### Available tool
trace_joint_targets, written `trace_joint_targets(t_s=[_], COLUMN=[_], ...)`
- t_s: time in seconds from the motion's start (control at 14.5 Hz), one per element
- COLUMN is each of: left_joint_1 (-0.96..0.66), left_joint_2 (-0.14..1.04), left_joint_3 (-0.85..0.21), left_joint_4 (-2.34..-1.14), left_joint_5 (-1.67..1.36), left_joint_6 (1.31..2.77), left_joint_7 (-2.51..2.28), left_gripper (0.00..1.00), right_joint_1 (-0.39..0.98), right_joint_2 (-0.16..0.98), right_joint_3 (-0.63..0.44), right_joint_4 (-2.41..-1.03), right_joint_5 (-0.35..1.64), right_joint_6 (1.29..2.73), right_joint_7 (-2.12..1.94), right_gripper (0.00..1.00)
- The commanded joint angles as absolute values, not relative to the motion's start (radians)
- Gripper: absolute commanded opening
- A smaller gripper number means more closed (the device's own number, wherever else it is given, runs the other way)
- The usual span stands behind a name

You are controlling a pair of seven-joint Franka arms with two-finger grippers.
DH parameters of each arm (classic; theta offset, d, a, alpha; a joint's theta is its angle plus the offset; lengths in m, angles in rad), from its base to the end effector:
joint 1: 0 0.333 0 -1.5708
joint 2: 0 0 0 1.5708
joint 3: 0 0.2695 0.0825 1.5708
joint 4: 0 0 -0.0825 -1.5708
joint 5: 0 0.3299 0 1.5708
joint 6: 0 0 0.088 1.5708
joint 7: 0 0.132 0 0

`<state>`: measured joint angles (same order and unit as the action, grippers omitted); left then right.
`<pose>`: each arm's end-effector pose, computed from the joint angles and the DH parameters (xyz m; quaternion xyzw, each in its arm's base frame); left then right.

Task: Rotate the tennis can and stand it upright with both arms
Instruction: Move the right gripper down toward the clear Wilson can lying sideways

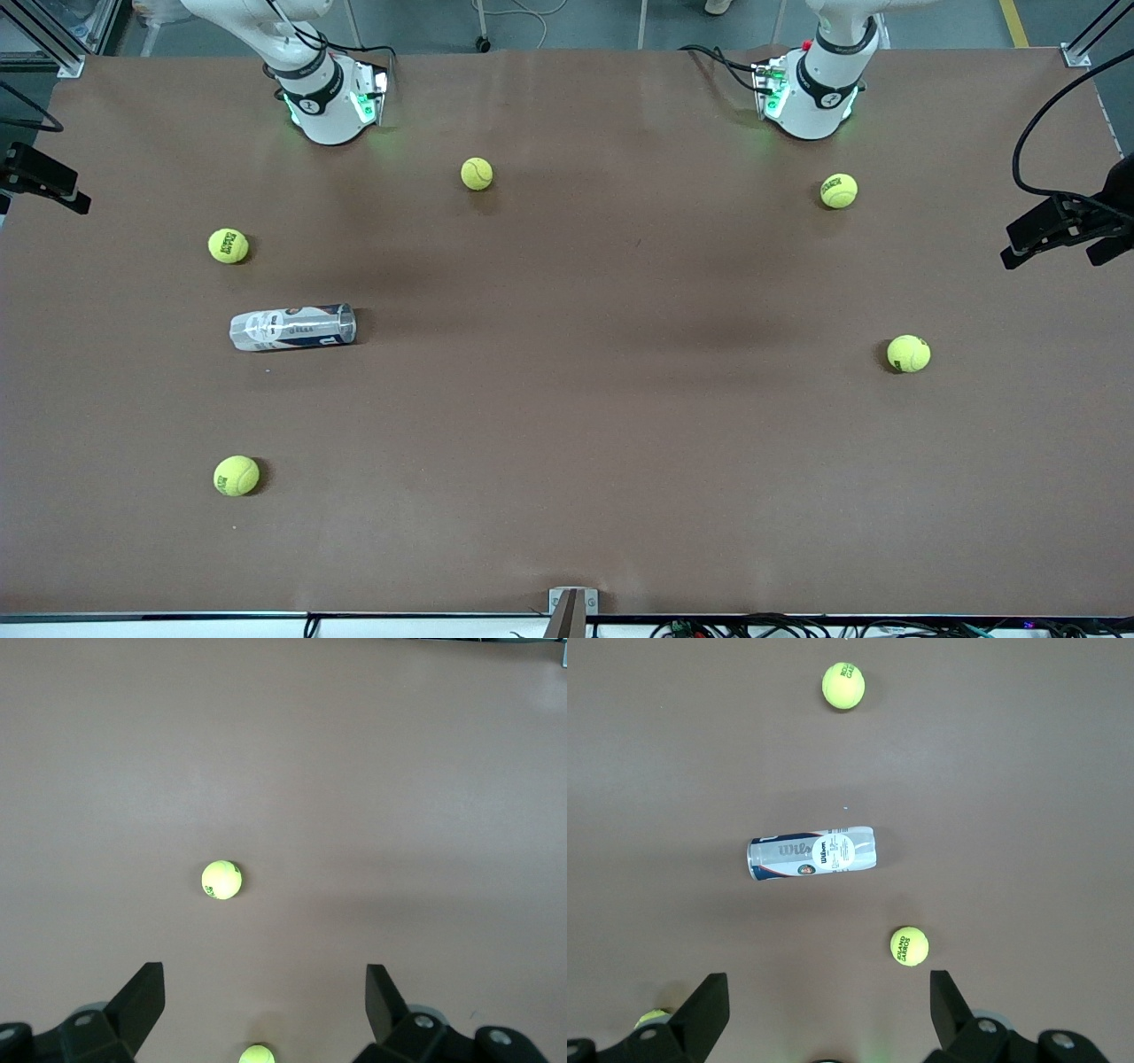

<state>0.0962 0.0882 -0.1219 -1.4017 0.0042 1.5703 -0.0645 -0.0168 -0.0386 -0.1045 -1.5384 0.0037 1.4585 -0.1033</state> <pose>0.5261 -0.0101 0.5789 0.9990 0.0199 0.0403 0.0051 0.4742 -0.0582 0.5756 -0.9997 0.0087 0.0202 0.0062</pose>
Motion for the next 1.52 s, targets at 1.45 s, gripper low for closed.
trace_joint_targets(t_s=[1.45], left_joint_1=[0.100], left_joint_2=[0.077], left_joint_3=[-0.123], left_joint_4=[-1.397], left_joint_5=[0.018], left_joint_6=[1.563], left_joint_7=[-0.046], left_gripper=[1.00], right_joint_1=[-0.072], right_joint_2=[0.318], right_joint_3=[-0.097], right_joint_4=[-1.702], right_joint_5=[0.020], right_joint_6=[1.710], right_joint_7=[1.236], right_gripper=[1.00])
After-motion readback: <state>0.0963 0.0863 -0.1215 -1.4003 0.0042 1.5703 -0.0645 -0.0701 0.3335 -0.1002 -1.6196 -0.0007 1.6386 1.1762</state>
